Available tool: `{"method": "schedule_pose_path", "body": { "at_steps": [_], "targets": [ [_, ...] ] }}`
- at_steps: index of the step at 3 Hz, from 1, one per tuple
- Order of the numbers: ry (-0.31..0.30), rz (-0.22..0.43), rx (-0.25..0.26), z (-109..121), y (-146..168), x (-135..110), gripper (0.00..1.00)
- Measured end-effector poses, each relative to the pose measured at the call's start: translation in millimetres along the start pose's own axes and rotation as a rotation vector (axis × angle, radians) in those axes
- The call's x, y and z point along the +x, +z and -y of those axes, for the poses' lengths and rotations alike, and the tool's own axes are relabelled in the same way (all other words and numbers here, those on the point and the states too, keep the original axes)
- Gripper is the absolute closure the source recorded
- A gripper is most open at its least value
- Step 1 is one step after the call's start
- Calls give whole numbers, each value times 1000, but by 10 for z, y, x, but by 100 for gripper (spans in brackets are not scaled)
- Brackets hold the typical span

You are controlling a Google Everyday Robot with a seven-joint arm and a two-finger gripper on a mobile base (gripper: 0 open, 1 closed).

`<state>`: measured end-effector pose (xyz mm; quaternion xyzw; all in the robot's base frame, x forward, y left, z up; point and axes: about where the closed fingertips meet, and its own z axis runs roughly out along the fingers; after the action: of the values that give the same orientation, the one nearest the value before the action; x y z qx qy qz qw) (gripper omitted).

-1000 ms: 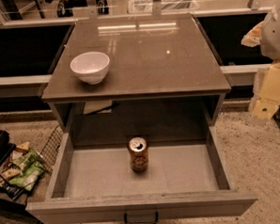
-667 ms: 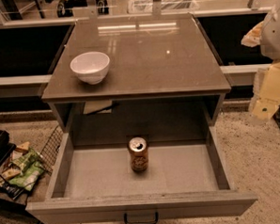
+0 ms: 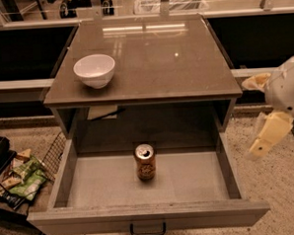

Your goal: Pick orange can from top drawer and place on counter

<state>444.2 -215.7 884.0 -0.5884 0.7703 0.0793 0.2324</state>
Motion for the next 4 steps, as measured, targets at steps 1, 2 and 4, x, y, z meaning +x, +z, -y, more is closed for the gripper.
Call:
{"method": "schedule_pose_path", "body": {
  "at_steps": [1,2,4],
  "targets": [
    [23,212,-30,-68,607,172,0],
    [69,423,-42,-121,1114,112,0],
    [121,642,-80,-301,1809,-456,0]
  ]
}}
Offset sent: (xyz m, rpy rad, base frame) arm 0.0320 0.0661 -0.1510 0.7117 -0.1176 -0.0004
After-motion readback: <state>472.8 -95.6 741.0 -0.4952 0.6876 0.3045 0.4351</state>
